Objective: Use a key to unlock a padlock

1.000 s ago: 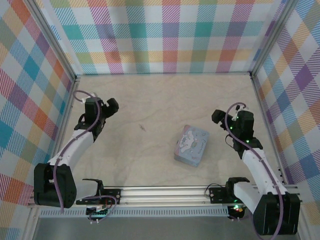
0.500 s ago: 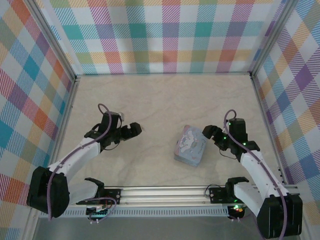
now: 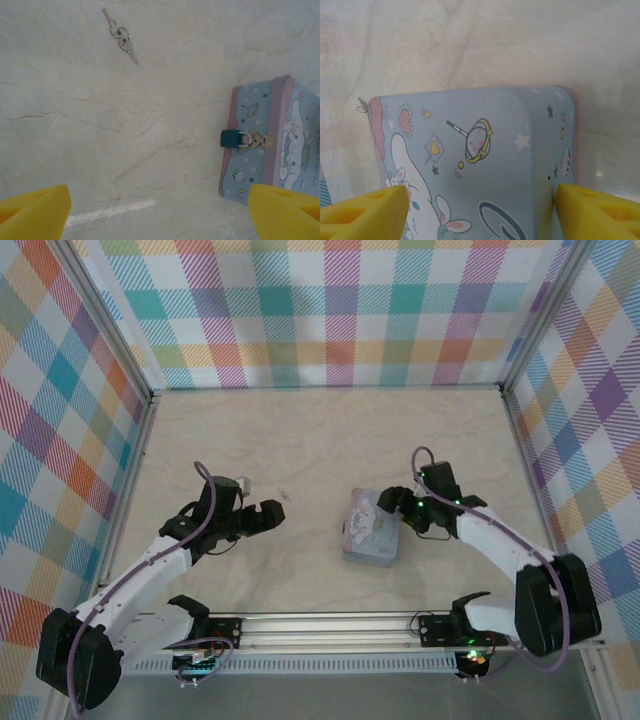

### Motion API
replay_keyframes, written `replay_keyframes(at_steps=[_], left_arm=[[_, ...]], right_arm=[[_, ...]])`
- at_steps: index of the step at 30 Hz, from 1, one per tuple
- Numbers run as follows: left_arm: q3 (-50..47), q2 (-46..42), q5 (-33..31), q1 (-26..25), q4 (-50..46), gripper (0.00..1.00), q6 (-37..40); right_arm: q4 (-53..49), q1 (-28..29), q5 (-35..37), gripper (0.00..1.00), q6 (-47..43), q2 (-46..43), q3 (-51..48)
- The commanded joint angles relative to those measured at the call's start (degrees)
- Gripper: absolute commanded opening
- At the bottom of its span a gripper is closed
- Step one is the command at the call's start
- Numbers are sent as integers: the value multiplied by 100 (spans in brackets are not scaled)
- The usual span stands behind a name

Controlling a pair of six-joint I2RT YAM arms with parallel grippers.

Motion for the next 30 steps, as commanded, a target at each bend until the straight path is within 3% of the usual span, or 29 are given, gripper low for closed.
replay_keyframes(at_steps=[1,7,10,15,20,30], left_arm=[[305,56,-36,-69,-238,91,80],[696,512,34,-130,-238,91,174],[983,871,80,-175,-229,91,253],[1810,1680,100,-235,-450,89,555],[2800,2766,263,-320,-681,84,874],[5068,4983,527,-562,-1448,81,1603]], right_arm=[[345,246,-41,77,-123,529,586],[93,561,-279,77,-519,1449,1514],[-221,580,-165,80,-688,1475,1782],[-840,578,235,84,-819,804,1670],[-1408,597,473,85,-503,-404,990],[-1852,988,409,82,431,-2137,-281]])
